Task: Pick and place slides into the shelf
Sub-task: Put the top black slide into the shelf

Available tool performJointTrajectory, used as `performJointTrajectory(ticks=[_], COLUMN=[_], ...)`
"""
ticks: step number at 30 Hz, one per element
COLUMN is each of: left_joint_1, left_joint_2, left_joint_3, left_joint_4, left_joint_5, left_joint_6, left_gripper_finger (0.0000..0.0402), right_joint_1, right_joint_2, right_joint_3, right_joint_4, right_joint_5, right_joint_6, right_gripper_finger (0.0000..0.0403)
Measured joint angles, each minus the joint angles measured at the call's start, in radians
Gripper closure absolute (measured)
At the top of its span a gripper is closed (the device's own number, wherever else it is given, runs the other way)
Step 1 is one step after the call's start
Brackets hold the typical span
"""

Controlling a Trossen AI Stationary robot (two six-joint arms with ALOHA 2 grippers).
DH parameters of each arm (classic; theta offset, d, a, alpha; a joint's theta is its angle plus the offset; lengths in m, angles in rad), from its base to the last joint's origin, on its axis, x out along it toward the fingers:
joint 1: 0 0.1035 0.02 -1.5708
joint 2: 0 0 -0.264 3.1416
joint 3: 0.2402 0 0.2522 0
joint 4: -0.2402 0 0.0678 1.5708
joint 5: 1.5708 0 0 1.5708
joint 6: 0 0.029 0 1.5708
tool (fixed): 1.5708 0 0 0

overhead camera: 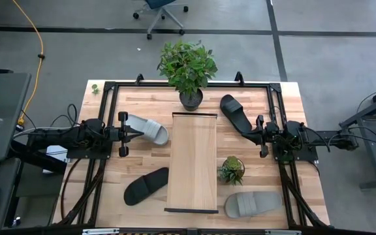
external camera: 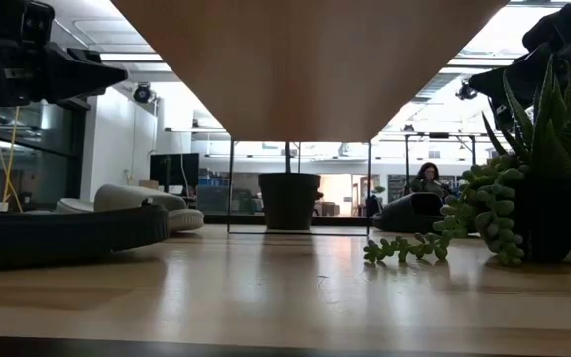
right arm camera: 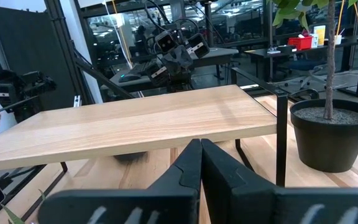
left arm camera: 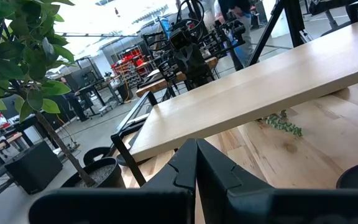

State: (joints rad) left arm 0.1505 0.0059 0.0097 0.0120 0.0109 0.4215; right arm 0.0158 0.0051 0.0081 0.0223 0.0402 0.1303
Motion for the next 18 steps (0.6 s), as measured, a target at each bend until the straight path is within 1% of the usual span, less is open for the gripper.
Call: performJointTrajectory(ticks=[13, 18], left_joint_1=[0.0, 0.0], left_joint_2=[0.0, 0.0], left_joint_3=[0.0, 0.0], left_joint_4=[0.0, 0.0], left_joint_5=[-0.003, 0.001], left_joint_6=[0.0, -0.081], left_gripper_finger=[0.0401, 0.0401], right_joint_1=[0.0, 0.0], right_joint_2=[0.0, 0.0], right_joint_3=[0.0, 0.0], right_joint_4=[0.0, 0.0], right_joint_5=[-0.006, -0.005], right_joint_6=[0.0, 0.0], right_gripper_finger=[0.0402, 0.0402])
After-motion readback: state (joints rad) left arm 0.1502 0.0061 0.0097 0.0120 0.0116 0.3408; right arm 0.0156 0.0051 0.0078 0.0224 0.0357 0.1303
